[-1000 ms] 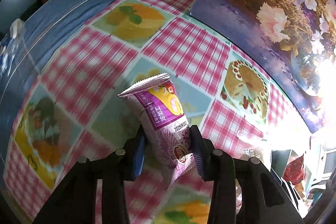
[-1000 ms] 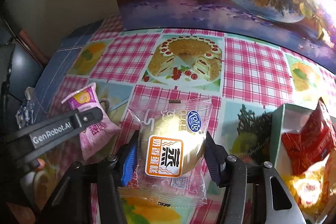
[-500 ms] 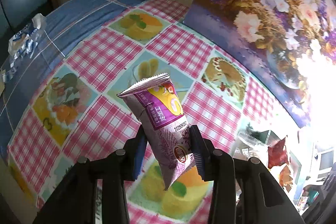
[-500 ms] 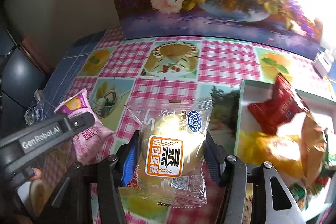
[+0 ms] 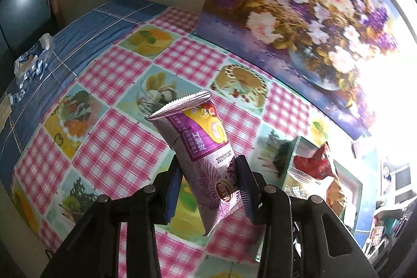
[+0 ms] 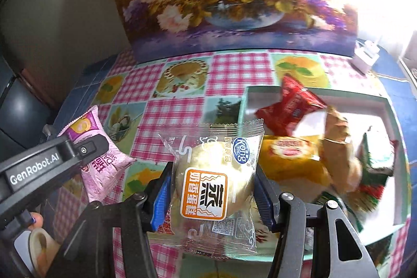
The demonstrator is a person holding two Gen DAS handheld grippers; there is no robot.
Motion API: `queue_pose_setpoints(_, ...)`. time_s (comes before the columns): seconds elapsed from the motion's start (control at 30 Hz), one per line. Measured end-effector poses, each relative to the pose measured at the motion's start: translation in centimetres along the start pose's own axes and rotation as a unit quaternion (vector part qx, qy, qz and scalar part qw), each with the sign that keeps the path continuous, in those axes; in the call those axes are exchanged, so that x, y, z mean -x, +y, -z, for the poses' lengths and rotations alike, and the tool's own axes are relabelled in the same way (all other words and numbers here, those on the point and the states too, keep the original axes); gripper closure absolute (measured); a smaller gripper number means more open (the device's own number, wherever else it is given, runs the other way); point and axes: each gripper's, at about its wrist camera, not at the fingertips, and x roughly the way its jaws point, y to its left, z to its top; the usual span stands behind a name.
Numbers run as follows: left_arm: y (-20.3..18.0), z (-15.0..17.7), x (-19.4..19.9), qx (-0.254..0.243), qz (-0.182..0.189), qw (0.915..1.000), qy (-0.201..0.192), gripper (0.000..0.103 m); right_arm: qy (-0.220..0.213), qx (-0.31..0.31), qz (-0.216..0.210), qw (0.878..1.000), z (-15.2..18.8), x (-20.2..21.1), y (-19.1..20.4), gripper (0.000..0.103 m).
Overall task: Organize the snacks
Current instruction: 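Carry the pink bag with the left gripper while the right gripper carries the bun over the tray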
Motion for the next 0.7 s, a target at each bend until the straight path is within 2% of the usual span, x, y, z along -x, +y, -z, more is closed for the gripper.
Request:
queue_pose_setpoints(0.17,-2.6,1.5,0.4,-0.023,0.010,0.9997,0.003,0.061,-0.012,-0.031,0.014,0.999,0.2,1.7,-2.9,0.044)
queue_pose_setpoints(0.4,-7.0,3.8,0.6,-0.081,0.027,0.9963,0.008,0.061,-0.024,-0.073,0.031,0.997,0.4,3.4,-7.0,0.043)
queue_pose_setpoints(0.7,-10.0,6.0,-0.7,-0.126,0.047,0.9902,0.037,0.060,-0.026,-0.136,0.067,0.988,1.3,4.6,-12.6,0.043)
